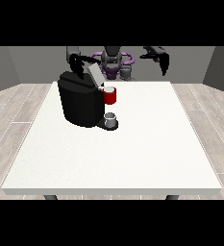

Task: Insert the coffee pod into the coffee machine and close the lid

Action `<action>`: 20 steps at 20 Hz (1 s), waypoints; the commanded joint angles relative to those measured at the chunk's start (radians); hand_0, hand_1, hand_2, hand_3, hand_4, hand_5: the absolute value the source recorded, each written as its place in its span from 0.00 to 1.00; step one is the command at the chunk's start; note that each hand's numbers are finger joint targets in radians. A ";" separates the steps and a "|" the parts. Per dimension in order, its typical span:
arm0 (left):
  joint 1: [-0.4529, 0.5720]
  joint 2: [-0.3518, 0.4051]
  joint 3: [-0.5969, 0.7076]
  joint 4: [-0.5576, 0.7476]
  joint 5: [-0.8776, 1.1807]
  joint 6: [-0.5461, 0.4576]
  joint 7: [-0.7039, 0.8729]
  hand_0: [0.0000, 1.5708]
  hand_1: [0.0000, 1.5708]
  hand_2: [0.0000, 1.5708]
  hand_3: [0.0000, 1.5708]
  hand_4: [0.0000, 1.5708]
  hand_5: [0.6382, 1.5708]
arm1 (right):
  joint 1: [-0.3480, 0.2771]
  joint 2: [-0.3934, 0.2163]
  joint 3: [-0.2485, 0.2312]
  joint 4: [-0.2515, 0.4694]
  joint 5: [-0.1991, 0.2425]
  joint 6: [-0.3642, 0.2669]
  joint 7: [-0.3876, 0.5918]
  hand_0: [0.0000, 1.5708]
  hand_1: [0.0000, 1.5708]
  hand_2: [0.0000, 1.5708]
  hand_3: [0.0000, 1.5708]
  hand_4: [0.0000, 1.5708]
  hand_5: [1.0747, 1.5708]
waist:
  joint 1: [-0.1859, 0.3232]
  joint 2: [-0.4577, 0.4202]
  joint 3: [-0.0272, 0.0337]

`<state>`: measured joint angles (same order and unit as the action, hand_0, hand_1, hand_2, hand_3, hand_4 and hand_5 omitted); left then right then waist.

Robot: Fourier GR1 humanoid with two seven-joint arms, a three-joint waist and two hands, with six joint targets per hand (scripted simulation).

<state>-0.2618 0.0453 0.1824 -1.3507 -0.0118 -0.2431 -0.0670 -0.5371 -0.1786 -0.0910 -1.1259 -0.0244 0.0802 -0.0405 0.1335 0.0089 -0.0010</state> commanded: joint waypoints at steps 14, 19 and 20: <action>-0.007 0.031 -0.012 -0.034 0.007 0.061 -0.037 0.00 0.00 0.00 0.00 0.00 1.00 | -0.162 0.015 -0.006 0.110 0.039 -0.002 -0.043 0.00 0.00 0.00 0.00 0.00 1.00 | 0.002 0.094 0.0010; 0.016 0.066 0.003 -0.001 0.036 0.033 -0.045 0.00 0.00 0.00 0.00 0.00 1.00 | -0.155 0.054 0.038 0.111 0.081 -0.019 -0.049 0.00 0.00 0.00 0.00 0.12 1.00 | -0.015 0.068 0.0010; 0.030 0.068 0.004 -0.018 0.043 0.034 -0.012 0.00 0.00 0.00 0.00 0.00 1.00 | -0.160 0.037 0.033 0.118 0.084 -0.012 -0.028 0.00 0.00 0.00 0.00 0.07 1.00 | -0.004 0.051 0.0010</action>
<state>-0.2501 0.1022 0.1829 -1.3669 0.0243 -0.2122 -0.0813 -0.6834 -0.1361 -0.0646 -1.0314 0.0422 0.0609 -0.0711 0.1224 0.0638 -0.0012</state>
